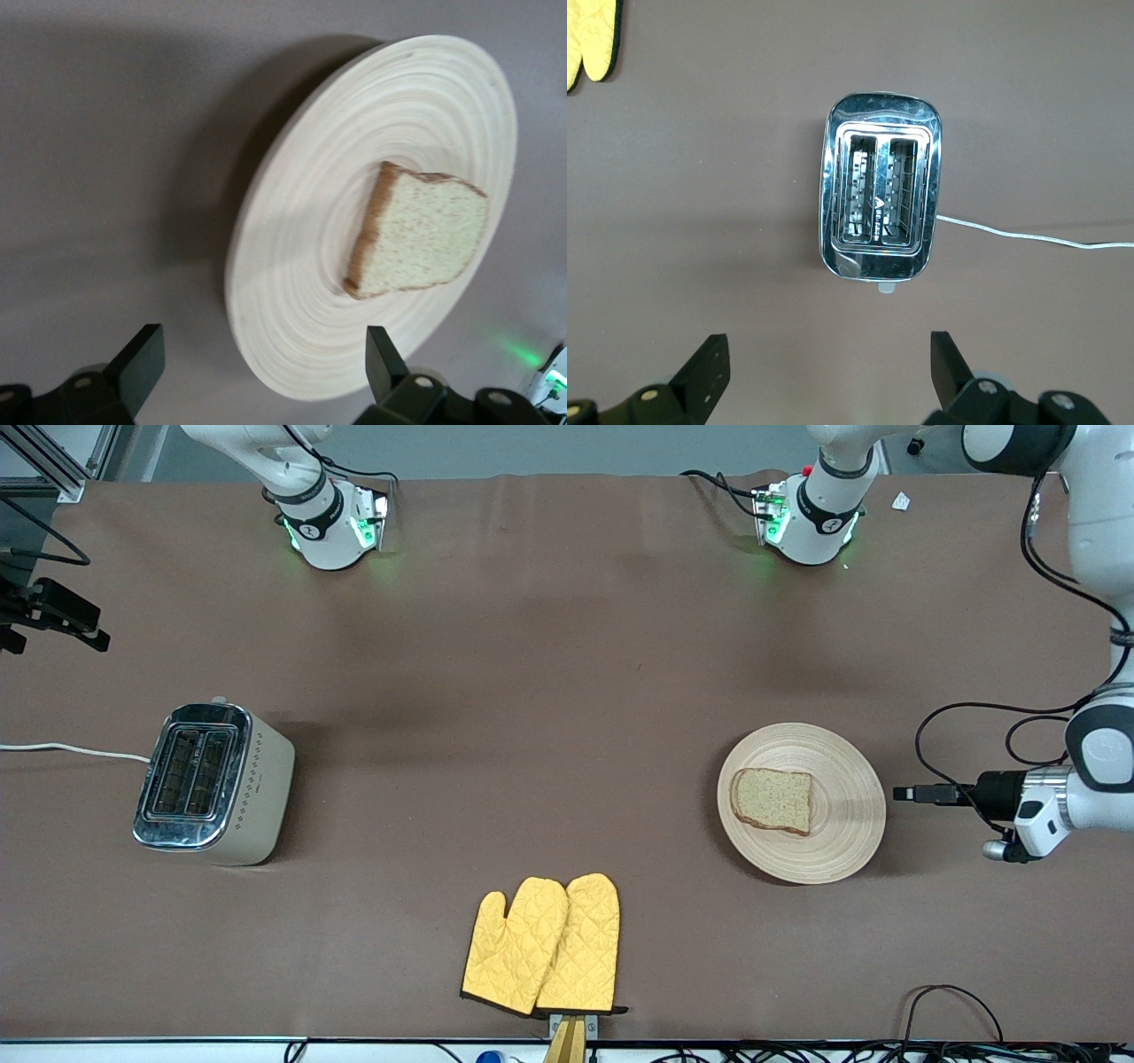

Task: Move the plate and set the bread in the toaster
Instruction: 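Reach the left gripper to the rim of the wooden plate, then close the left gripper on the plate rim, then slide the plate with the left gripper toward the toaster, then release the plate with the left gripper while the right gripper reaches the bread, then grasp the bread slice with the right gripper while the left gripper withdraws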

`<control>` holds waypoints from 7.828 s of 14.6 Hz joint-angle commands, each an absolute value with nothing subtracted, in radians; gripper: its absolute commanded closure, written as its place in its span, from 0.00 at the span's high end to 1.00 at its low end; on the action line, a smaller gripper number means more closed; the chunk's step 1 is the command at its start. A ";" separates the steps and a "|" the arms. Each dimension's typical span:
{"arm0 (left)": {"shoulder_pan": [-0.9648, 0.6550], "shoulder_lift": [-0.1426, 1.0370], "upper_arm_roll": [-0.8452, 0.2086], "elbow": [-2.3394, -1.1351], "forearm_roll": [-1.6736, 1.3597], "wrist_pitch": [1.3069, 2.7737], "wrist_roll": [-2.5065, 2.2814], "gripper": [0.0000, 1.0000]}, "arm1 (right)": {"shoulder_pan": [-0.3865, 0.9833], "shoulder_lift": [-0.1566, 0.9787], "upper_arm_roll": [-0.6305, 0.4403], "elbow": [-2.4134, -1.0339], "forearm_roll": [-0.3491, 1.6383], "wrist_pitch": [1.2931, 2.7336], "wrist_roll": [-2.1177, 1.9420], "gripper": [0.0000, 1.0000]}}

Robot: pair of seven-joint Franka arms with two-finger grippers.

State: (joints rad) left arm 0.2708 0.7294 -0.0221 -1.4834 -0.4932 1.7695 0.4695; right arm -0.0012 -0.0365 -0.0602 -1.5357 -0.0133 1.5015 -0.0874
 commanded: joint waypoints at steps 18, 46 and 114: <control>0.281 0.861 -0.035 -1.463 -0.660 1.829 0.923 0.02 | -0.017 -0.038 -0.052 -1.537 0.006 1.500 -0.089 1.00; -0.418 0.930 -0.196 -1.385 -1.344 2.328 0.482 0.00 | -0.067 -0.020 -0.058 -1.531 0.006 1.500 -0.100 1.00; -0.040 0.072 -0.140 -1.406 0.066 1.516 -0.040 1.00 | 0.402 0.471 -0.049 -2.023 0.083 2.490 0.563 0.44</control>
